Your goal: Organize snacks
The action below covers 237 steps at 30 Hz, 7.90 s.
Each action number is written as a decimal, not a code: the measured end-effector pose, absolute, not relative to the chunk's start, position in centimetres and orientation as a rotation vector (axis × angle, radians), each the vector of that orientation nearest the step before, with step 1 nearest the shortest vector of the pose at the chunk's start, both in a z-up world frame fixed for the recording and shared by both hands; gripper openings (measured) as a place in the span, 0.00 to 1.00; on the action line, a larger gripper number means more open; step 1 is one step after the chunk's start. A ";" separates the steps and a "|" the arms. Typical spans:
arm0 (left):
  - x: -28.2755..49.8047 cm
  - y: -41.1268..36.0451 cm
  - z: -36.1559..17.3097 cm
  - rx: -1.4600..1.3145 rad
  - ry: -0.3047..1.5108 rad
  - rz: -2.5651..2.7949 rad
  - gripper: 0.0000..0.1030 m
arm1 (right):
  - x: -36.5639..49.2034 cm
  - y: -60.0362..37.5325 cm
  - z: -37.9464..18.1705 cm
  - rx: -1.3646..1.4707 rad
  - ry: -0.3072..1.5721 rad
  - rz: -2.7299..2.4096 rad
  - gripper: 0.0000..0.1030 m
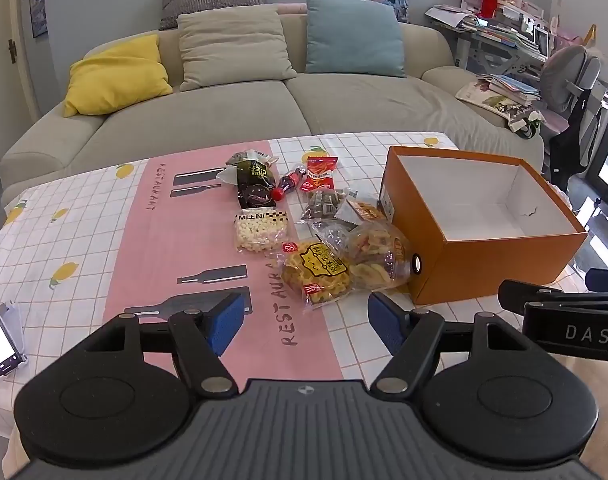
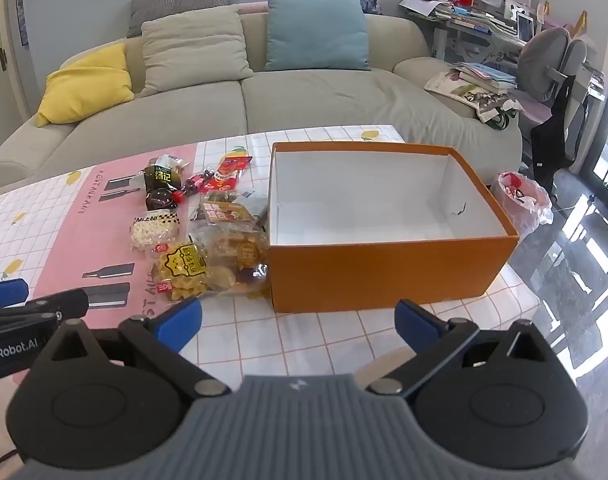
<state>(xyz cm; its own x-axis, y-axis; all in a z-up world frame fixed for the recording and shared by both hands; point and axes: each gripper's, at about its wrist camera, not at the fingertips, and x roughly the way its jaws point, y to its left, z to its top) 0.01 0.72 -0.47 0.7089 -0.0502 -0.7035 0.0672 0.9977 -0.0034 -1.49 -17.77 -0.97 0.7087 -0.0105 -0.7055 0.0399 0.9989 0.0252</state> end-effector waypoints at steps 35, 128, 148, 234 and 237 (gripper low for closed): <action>0.0 0.5 -0.2 0.021 0.783 -0.070 0.81 | -1.5 -17.8 -0.7 0.021 0.773 -0.039 0.97; 8.0 9.7 -11.4 -0.365 1.190 0.040 0.71 | 6.7 -12.2 -10.6 -0.005 0.834 0.299 0.09; 11.8 7.3 -13.5 -0.460 1.174 0.285 0.89 | 9.1 -12.3 -13.2 0.065 0.890 0.251 0.82; 25.4 -20.8 -9.7 0.335 1.474 -0.532 0.75 | 23.9 -36.3 -11.3 0.090 1.284 0.431 0.55; 25.5 -20.9 -10.0 0.353 1.485 -0.532 0.79 | 24.2 -36.4 -11.8 0.109 1.342 0.435 0.56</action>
